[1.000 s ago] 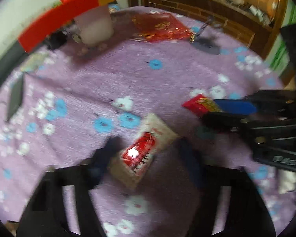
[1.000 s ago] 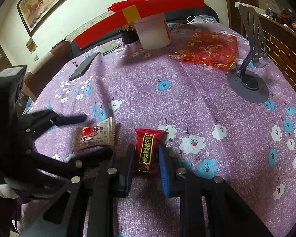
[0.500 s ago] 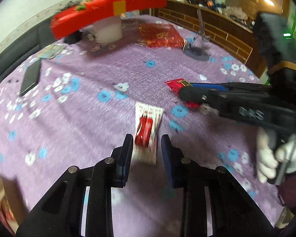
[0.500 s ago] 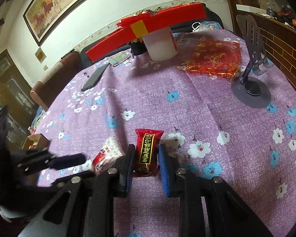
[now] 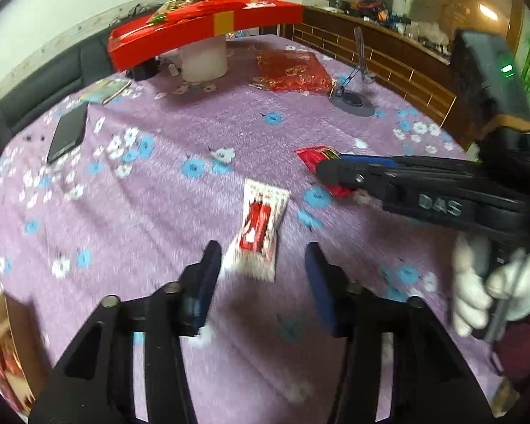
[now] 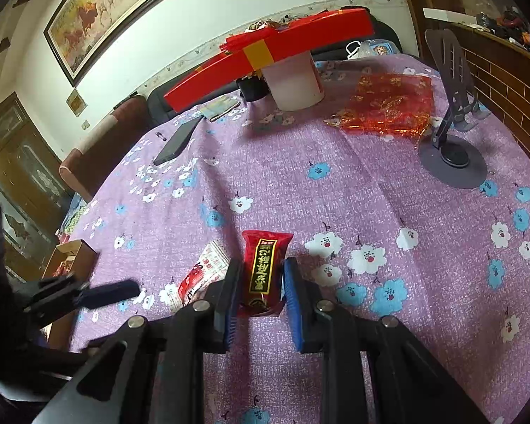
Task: Organize snacks
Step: 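Grasp the white-red sachet with the left gripper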
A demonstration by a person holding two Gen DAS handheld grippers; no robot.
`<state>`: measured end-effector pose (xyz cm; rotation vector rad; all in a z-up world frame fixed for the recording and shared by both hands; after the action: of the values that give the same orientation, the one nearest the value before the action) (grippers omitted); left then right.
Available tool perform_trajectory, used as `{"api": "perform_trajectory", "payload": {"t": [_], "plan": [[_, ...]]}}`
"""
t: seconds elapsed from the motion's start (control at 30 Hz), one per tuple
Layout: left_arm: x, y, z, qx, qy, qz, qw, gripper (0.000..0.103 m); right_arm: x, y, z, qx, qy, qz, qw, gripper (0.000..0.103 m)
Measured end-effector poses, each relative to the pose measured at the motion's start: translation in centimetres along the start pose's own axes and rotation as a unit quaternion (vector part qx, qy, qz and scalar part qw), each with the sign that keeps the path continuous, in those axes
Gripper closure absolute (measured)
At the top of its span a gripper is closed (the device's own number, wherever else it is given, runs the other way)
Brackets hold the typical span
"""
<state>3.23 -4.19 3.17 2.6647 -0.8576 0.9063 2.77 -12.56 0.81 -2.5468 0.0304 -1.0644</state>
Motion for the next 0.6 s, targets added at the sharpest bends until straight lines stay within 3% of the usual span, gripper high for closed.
{"api": "perform_trajectory", "payload": {"t": [0.2,0.3,0.37,0.4,0.43,0.6], "plan": [[1.6,1.3,2.9,0.01,-0.009,0.04,0.9991,0.053,0.3,1.1,0.4,0.003,-0.009,0.021,1.0,0.077],[1.5,1.6,5.1,0.034,-0.04,0.047,0.9975,0.052,0.4,1.2,0.3,0.003,-0.006,0.02,1.0,0.077],[1.6,1.0,4.9,0.012,-0.031,0.027,0.9991,0.053,0.3,1.1,0.3,0.004,-0.007,0.02,1.0,0.077],[1.5,0.6,4.8,0.001,-0.036,0.009,0.9993,0.058,0.3,1.1,0.4,0.003,-0.008,0.018,1.0,0.077],[1.5,0.2,4.5,-0.007,-0.035,-0.003,0.9994,0.076,0.3,1.0,0.4,0.003,-0.009,0.016,1.0,0.077],[0.6,-0.9,2.2,-0.009,-0.016,-0.032,0.9993,0.077,0.2,0.5,0.4,0.009,-0.007,0.007,1.0,0.077]]}}
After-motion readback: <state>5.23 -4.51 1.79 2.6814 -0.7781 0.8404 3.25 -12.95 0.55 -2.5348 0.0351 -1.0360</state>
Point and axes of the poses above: each gripper's, at about its wrist camera, not at the fingertips, and z roughly the way its jaws point, y to its right, x to its top, the point moved 2 cm from there along z, roughly the way its jaws point, and after that the axes turned 1 degree about y, right-handed, at the moved point
